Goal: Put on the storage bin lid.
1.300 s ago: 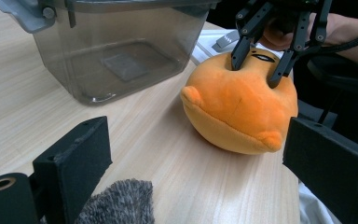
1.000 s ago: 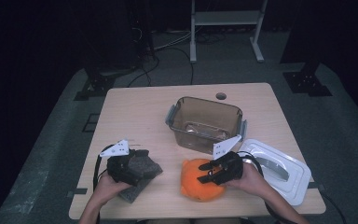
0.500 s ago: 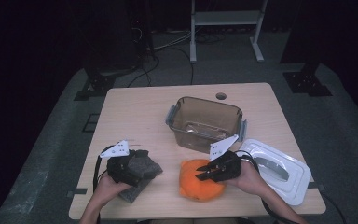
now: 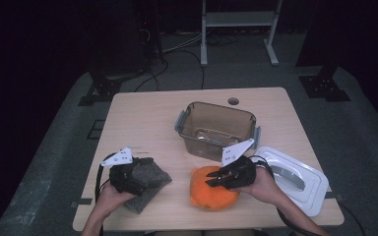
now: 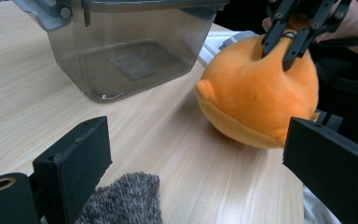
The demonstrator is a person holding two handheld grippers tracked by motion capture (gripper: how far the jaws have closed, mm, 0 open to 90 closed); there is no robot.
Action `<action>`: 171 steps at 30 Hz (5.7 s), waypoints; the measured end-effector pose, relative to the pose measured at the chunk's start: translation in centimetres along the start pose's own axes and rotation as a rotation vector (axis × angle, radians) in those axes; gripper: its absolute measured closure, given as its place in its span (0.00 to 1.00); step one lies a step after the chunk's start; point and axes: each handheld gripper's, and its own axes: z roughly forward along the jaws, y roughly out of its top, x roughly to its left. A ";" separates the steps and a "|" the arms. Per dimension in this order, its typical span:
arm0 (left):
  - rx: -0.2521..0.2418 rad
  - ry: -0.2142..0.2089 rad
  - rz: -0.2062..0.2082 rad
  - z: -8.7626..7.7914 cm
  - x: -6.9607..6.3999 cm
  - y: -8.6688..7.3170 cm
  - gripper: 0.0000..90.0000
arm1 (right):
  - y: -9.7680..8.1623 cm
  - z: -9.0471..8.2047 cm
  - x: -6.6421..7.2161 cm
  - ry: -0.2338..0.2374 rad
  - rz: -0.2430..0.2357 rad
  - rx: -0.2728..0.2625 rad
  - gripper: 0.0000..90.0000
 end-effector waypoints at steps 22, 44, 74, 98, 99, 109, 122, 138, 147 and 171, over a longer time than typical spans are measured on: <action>-0.001 -0.014 0.004 0.1 0.3 0.3 0.08 | 6.0 -6.9 0.8 -0.028 -0.027 -0.084 0.83; 0.018 -0.011 0.007 1.0 0.3 0.0 0.08 | 10.7 -9.9 -0.7 -0.106 -0.056 -0.093 0.83; 0.005 -0.013 0.008 0.7 0.2 0.1 0.08 | 14.2 -10.0 -5.1 -0.181 -0.059 -0.092 0.83; 0.012 -0.018 0.011 0.7 0.2 0.0 0.08 | 12.6 -7.9 -10.6 -0.219 0.024 -0.085 0.83; 0.013 -0.018 0.009 0.8 0.2 0.0 0.08 | 12.5 -7.8 -10.8 -0.222 0.026 -0.083 0.83; 0.022 -0.028 0.014 0.9 0.1 -0.2 0.08 | 11.8 -7.3 -12.4 -0.242 0.050 -0.059 0.83; 0.022 -0.031 0.011 0.9 0.2 -0.2 0.08 | 10.6 -6.0 -13.7 -0.234 0.092 -0.061 0.83; 0.023 -0.030 0.013 1.0 0.2 -0.2 0.08 | 8.9 -4.6 -14.9 -0.239 0.137 -0.040 0.83; 0.022 -0.031 0.013 0.9 0.3 -0.2 0.08 | 8.1 -4.1 -15.3 -0.232 0.149 -0.027 0.83; 0.016 -0.025 0.006 0.6 0.5 -0.2 0.08 | 7.5 -0.6 -16.0 -0.208 0.156 0.053 0.82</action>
